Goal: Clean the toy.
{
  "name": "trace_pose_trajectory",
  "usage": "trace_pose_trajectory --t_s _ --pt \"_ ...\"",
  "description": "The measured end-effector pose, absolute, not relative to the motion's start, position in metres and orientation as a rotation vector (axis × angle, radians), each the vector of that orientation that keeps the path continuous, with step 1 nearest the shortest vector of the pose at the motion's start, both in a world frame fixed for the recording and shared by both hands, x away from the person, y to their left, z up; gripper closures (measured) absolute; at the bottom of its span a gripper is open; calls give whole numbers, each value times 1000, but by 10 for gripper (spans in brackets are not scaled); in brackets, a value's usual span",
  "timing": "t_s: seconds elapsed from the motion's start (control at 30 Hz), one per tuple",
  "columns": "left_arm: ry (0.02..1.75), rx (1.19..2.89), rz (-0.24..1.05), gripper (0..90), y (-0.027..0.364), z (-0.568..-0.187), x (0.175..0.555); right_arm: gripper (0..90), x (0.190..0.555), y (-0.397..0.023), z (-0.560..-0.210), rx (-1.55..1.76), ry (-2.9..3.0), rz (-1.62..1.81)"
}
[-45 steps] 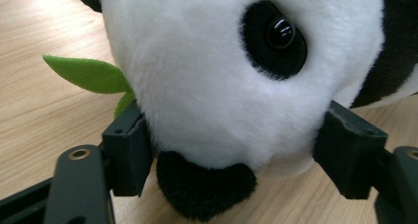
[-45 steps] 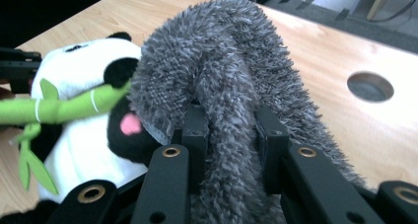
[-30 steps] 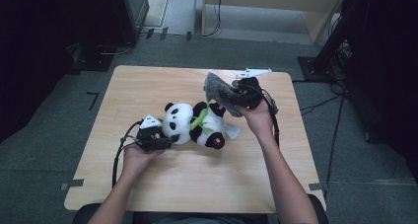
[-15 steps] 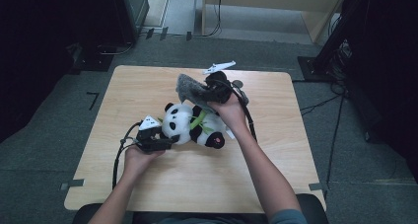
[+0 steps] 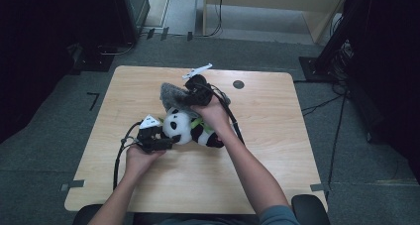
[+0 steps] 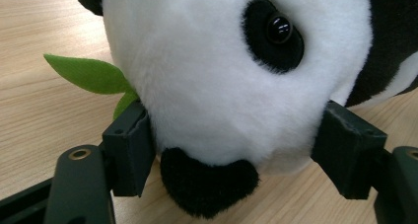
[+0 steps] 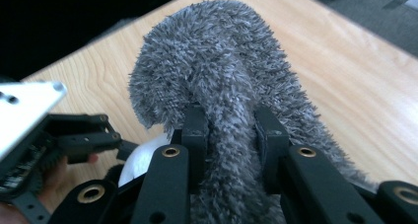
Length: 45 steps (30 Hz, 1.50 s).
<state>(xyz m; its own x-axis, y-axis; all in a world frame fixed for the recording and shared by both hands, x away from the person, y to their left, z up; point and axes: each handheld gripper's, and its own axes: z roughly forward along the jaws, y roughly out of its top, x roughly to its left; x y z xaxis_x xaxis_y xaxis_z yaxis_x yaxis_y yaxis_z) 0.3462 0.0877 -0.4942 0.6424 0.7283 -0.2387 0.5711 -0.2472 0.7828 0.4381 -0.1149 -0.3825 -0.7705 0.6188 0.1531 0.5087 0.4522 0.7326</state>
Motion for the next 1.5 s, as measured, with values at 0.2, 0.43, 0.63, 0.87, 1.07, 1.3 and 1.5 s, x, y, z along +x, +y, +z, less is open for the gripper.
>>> trace_pose_trajectory --t_s 0.2,0.43,0.63,0.87,1.07,1.3,1.5 --pt "1024 1953 203 193 86 -488 349 741 441 -113 -401 1029 2592 1204" --pt "992 1950 225 157 88 -480 347 746 442 -114 -405 1035 2609 1195" --pt "976 1889 261 130 88 -481 348 745 442 -110 -409 1033 2614 1196" --pt "1010 1932 270 15 76 -496 352 744 442 -108 -409 1033 2616 1179" --pt "998 1899 305 171 79 -497 348 742 443 -105 -399 1028 2613 1197" --pt "1018 1902 294 258 80 -496 347 733 443 -92 -404 984 2681 1179" --pt "1032 1908 299 285 79 -495 346 732 451 -107 -410 1031 2641 1120"
